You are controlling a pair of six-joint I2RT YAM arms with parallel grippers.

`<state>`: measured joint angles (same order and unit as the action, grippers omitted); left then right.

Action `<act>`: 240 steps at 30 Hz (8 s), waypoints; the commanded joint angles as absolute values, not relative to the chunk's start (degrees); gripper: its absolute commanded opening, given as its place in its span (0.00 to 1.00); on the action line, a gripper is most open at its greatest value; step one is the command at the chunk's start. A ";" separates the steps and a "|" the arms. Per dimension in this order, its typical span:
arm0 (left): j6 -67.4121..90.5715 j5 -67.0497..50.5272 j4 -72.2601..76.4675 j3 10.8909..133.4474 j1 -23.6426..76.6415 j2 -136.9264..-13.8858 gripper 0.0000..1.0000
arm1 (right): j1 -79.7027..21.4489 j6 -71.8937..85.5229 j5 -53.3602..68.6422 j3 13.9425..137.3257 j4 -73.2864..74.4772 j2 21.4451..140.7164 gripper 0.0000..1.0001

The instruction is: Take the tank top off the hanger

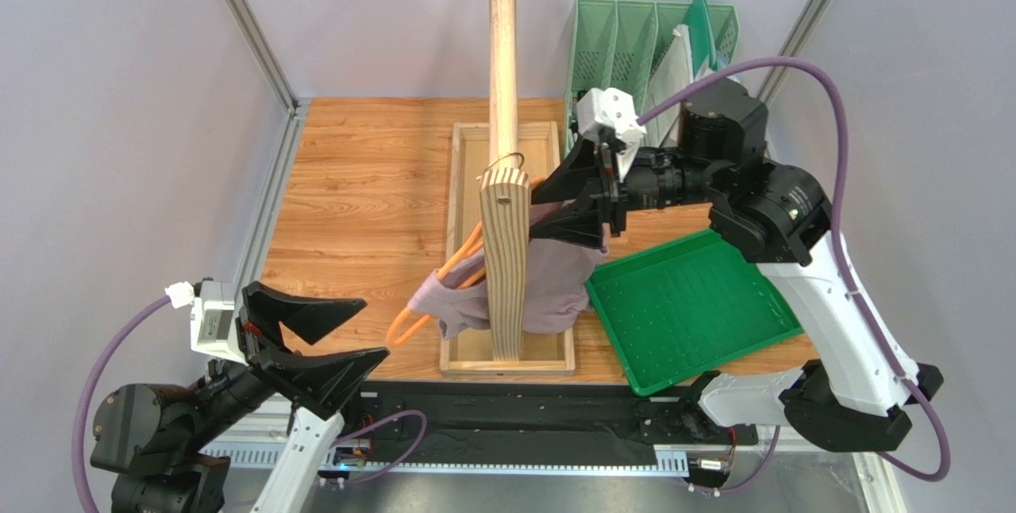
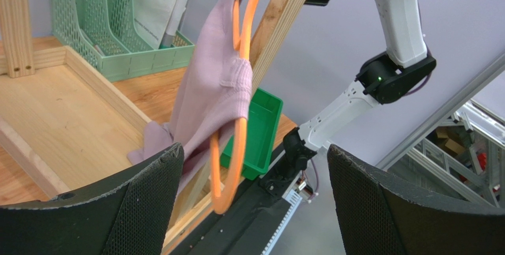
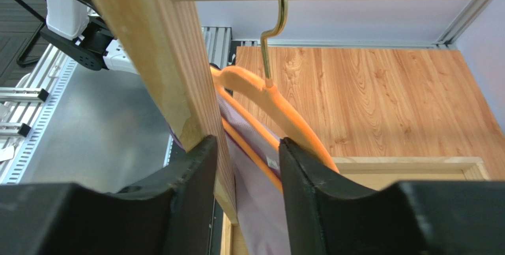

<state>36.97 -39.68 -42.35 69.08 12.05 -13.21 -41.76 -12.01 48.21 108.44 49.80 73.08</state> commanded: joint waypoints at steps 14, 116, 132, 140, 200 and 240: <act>36.30 -43.33 -38.24 74.97 12.39 -24.95 0.89 | -44.56 -11.26 27.88 103.36 37.36 69.79 0.00; 1.76 -44.57 -38.32 89.73 12.22 -68.64 0.81 | -31.02 -1.74 58.27 109.33 39.72 97.73 0.00; 1.31 -59.32 -39.73 85.52 12.30 -69.87 0.73 | -32.87 -6.15 67.49 111.36 44.65 99.14 0.00; 2.37 -60.74 -39.99 85.08 13.36 -71.46 0.33 | -34.62 -3.17 68.47 112.32 42.89 99.93 0.00; 7.74 -39.47 -39.11 77.70 13.36 -54.76 0.00 | -21.81 28.74 12.45 81.92 30.32 77.96 0.02; 40.79 7.99 30.67 64.95 13.36 -58.36 0.00 | -29.62 31.91 33.58 59.25 8.26 75.15 0.00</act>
